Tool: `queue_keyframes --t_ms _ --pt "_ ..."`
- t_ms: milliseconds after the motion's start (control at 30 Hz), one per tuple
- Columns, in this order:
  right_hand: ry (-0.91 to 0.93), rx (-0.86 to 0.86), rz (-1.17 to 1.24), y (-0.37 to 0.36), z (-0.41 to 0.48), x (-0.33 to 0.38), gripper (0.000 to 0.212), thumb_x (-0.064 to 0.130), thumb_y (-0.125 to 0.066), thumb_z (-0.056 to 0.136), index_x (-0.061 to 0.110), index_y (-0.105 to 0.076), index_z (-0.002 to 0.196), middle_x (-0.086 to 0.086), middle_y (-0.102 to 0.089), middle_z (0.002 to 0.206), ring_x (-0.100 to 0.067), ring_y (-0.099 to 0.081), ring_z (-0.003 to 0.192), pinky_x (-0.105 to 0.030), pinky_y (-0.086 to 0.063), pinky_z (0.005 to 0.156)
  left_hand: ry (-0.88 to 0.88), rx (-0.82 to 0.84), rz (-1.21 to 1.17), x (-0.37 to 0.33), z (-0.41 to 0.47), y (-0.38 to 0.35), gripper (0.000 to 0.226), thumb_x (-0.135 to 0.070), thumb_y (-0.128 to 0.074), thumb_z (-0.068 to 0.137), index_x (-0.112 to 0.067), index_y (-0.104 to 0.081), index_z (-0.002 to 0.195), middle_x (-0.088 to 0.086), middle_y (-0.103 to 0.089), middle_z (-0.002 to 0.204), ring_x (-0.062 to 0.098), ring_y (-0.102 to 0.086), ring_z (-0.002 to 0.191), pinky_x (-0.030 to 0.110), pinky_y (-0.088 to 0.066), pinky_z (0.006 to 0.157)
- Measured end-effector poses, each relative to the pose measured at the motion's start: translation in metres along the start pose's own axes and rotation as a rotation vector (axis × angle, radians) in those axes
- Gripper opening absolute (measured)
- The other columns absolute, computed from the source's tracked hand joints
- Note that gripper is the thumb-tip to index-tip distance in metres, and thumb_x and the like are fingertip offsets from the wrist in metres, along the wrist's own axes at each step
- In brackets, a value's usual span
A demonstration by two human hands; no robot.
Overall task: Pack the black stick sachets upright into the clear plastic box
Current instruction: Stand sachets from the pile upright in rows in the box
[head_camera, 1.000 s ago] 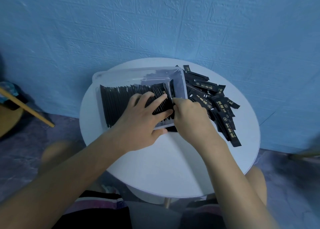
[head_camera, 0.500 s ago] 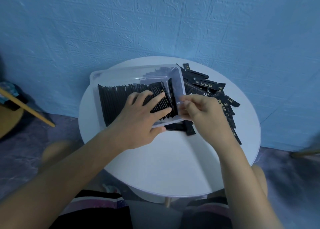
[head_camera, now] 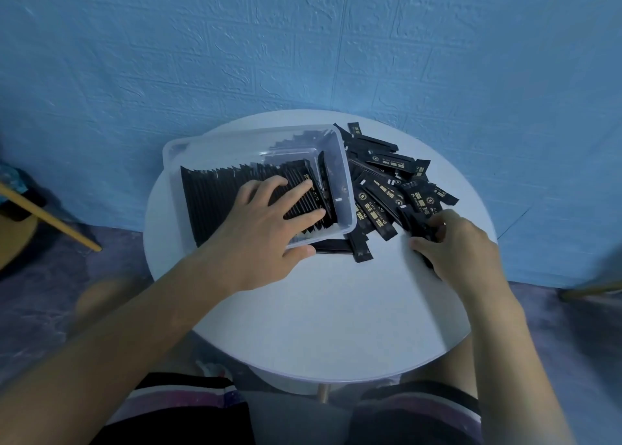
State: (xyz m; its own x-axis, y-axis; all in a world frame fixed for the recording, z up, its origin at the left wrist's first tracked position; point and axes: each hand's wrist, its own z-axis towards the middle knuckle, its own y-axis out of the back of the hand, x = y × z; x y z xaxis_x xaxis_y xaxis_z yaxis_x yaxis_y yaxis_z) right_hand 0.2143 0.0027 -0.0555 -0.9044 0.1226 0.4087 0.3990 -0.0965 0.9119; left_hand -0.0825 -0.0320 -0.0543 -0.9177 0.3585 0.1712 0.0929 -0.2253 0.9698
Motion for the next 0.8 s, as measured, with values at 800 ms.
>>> queue_keyframes --t_ms 800 --pt "0.393 -0.15 0.506 0.034 -0.024 0.112 0.007 0.026 -0.063 0.084 0.024 -0.061 0.09 0.009 -0.067 0.076 -0.017 -0.062 0.071 -0.034 -0.049 0.066 -0.012 -0.044 0.018 0.0 0.0 -0.003 0.063 -0.062 -0.03 0.092 -0.035 -0.053 0.144 0.004 -0.035 0.161 0.038 -0.035 0.139 0.057 -0.026 0.111"
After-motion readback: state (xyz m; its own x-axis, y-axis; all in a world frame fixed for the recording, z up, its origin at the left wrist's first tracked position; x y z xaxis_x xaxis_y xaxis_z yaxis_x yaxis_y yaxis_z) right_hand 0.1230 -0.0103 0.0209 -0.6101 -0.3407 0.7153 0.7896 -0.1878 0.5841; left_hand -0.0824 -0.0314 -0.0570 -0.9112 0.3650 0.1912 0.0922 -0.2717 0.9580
